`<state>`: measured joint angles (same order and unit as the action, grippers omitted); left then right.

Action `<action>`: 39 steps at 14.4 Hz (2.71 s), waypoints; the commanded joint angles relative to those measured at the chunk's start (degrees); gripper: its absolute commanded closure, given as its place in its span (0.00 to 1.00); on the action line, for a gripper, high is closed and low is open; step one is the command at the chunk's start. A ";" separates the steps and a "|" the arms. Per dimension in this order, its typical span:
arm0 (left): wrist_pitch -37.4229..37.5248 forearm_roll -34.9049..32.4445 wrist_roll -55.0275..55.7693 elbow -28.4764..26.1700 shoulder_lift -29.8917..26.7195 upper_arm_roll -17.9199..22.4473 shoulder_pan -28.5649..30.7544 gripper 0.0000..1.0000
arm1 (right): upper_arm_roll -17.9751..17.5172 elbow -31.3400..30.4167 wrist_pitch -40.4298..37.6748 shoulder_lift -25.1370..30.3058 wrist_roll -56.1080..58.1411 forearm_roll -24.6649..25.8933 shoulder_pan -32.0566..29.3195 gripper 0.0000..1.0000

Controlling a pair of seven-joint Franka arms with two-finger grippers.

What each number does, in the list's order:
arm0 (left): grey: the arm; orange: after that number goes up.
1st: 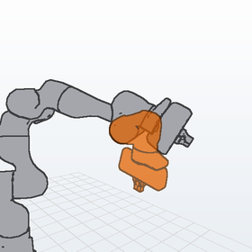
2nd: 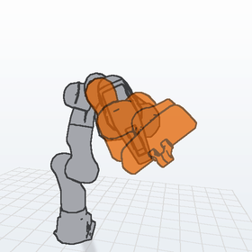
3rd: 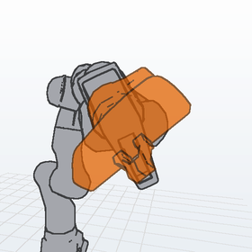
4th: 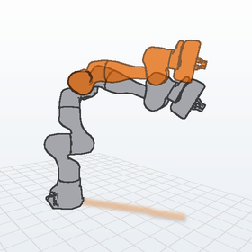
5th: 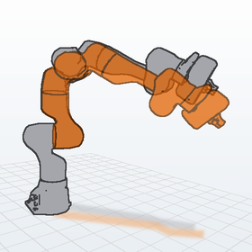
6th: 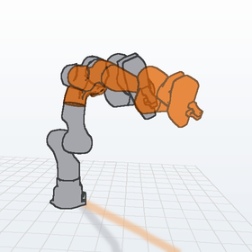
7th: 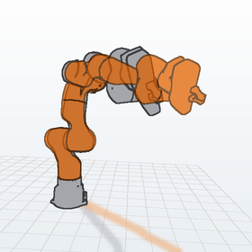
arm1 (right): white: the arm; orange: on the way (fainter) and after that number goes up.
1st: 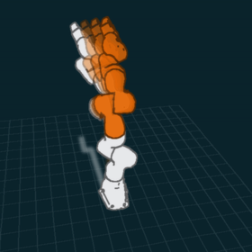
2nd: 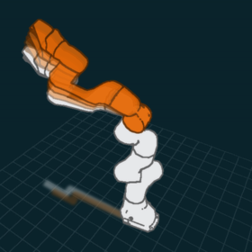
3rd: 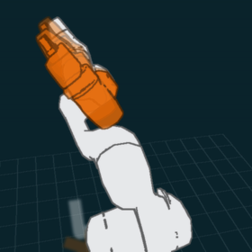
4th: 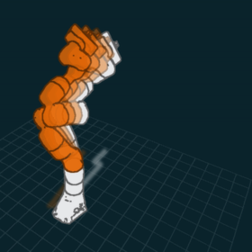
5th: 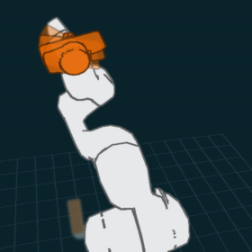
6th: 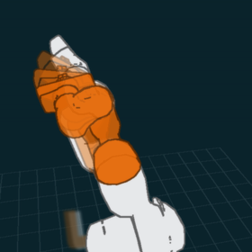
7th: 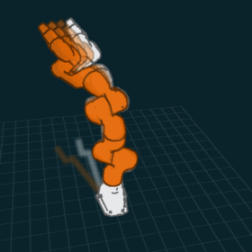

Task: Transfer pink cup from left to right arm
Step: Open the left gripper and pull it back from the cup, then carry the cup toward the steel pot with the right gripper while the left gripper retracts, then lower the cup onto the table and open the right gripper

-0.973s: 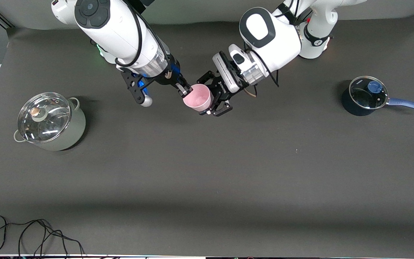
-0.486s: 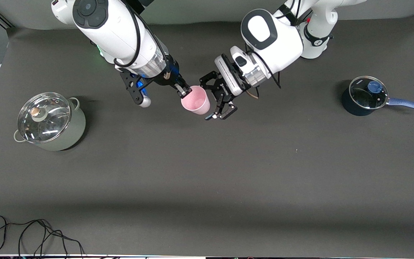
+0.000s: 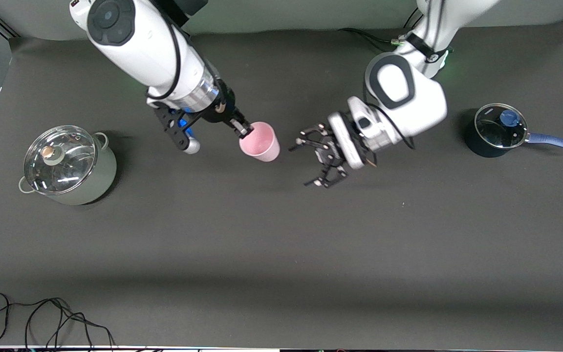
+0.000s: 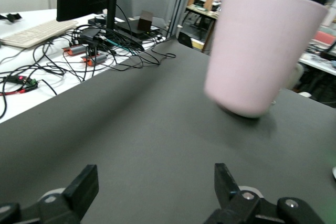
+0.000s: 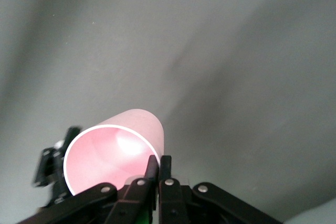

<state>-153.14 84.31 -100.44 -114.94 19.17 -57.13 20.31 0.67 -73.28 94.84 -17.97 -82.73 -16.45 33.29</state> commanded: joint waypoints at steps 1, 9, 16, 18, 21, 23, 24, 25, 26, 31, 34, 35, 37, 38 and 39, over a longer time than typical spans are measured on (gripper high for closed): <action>11.23 -6.76 1.91 -2.48 -0.89 -0.70 7.44 0.01 | 3.97 0.25 -5.96 0.83 10.88 0.98 -0.15 1.00; 56.16 -37.26 46.26 8.74 0.17 16.42 11.77 0.01 | 20.49 -11.42 -12.57 10.49 51.83 4.40 0.20 1.00; 74.91 -64.41 65.45 23.33 0.35 23.03 12.04 0.00 | 28.42 -25.92 -4.25 13.31 69.88 9.95 0.29 1.00; 76.24 -69.96 67.03 26.33 -0.09 24.26 11.95 0.00 | 31.14 -31.89 2.51 13.31 73.22 9.95 0.37 1.00; 78.16 -78.31 74.15 29.94 -0.27 24.18 11.33 0.00 | 34.92 -39.54 11.30 13.31 78.50 9.95 0.37 1.00; 78.87 -80.96 75.91 31.26 -1.32 24.44 11.95 0.00 | 35.46 -44.99 18.50 13.31 80.09 9.95 0.37 1.00; 78.96 -82.89 78.88 32.40 -1.50 24.70 12.04 0.00 | 35.46 -47.19 21.93 13.23 80.10 9.95 0.37 1.00; 79.83 -84.73 82.39 33.54 -1.59 24.79 12.04 0.00 | 35.46 -49.39 25.27 13.05 80.10 9.86 0.37 1.00; 81.23 -86.67 85.38 34.42 -1.94 24.70 11.69 0.00 | 35.37 -51.76 29.14 12.70 80.10 9.86 0.46 1.00; 77.93 -89.06 94.98 31.98 -6.76 24.53 11.60 0.00 | 35.28 -56.96 39.97 8.92 81.50 9.15 0.46 1.00; 71.51 -88.80 100.79 24.70 -12.91 24.26 11.25 0.00 | 35.19 -57.76 42.62 6.56 81.68 8.98 0.37 1.00; 70.10 -88.62 100.79 22.50 -14.67 24.26 11.25 0.00 | 35.19 -57.76 43.14 5.85 82.46 7.93 0.29 1.00; 66.32 -88.18 100.79 18.27 -17.66 24.26 11.33 0.00 | 35.37 -57.68 43.32 4.62 88.50 1.72 -0.06 1.00; 66.22 -88.09 100.71 17.91 -17.93 24.26 11.33 0.00 | 35.37 -57.67 43.32 4.00 91.84 -1.88 -0.15 1.00; 66.22 -87.92 100.62 17.99 -17.85 24.26 11.33 0.00 | 35.46 -57.67 43.15 3.74 93.26 -3.66 -0.24 1.00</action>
<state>-84.79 -3.76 -0.32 -93.04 4.80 -33.46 31.46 35.75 -131.11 137.24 -13.26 5.24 -15.53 33.24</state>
